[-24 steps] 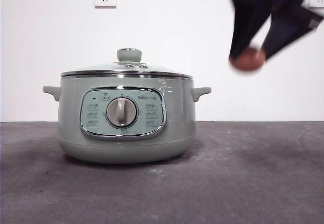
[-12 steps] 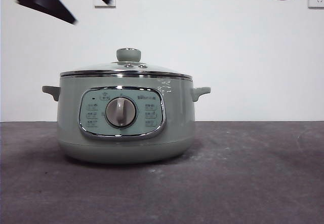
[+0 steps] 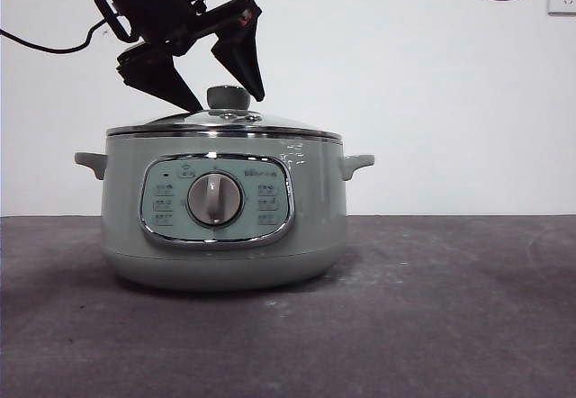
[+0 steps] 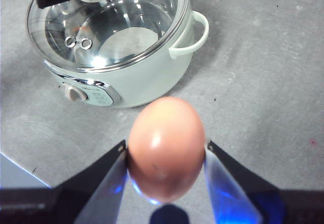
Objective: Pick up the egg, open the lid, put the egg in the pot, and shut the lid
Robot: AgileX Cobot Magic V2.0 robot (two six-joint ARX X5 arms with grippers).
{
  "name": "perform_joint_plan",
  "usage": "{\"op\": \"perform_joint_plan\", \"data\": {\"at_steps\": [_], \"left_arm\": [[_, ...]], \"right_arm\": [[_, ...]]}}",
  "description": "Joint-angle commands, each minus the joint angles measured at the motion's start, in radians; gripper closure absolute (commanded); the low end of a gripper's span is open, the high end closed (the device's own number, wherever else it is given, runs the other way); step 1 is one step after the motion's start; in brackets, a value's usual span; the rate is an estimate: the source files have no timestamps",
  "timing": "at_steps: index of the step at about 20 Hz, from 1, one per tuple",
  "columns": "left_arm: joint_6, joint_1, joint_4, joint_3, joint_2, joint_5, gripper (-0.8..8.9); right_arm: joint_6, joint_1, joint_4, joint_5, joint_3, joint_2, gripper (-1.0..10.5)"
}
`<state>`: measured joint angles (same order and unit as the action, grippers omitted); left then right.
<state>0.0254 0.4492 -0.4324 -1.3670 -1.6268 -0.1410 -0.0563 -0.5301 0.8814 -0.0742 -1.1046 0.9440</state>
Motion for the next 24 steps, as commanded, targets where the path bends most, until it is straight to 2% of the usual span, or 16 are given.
{"op": "perform_joint_plan", "data": {"at_steps": [1, 2, 4, 6, 9, 14, 24], "left_arm": [[-0.003, 0.008, 0.019, 0.000, -0.001, 0.014, 1.58], [-0.003, 0.008, 0.017, 0.000, -0.001, 0.016, 1.70], [-0.003, 0.009, 0.004, 0.000, -0.001, 0.030, 3.40], [-0.003, 0.011, -0.010, 0.000, -0.001, 0.028, 4.23], [-0.003, 0.011, -0.019, 0.000, -0.001, 0.023, 6.11], [-0.007, 0.011, -0.017, 0.000, -0.001, -0.013, 8.25], [-0.006, 0.010, -0.017, -0.010, 0.055, -0.018, 8.22]], "right_arm": [[0.013, 0.000, -0.013, 0.004, 0.002, -0.003, 9.6], [0.013, 0.000, -0.013, 0.004, 0.002, -0.002, 9.6], [0.013, 0.000, -0.014, 0.004, 0.002, -0.002, 9.6], [0.014, 0.000, -0.022, 0.004, 0.002, -0.003, 9.6], [0.014, 0.000, -0.032, 0.004, 0.002, -0.003, 9.6], [0.014, 0.000, -0.031, 0.004, 0.002, -0.002, 9.6], [0.013, 0.000, -0.031, 0.002, 0.002, -0.002, 9.6]]}}
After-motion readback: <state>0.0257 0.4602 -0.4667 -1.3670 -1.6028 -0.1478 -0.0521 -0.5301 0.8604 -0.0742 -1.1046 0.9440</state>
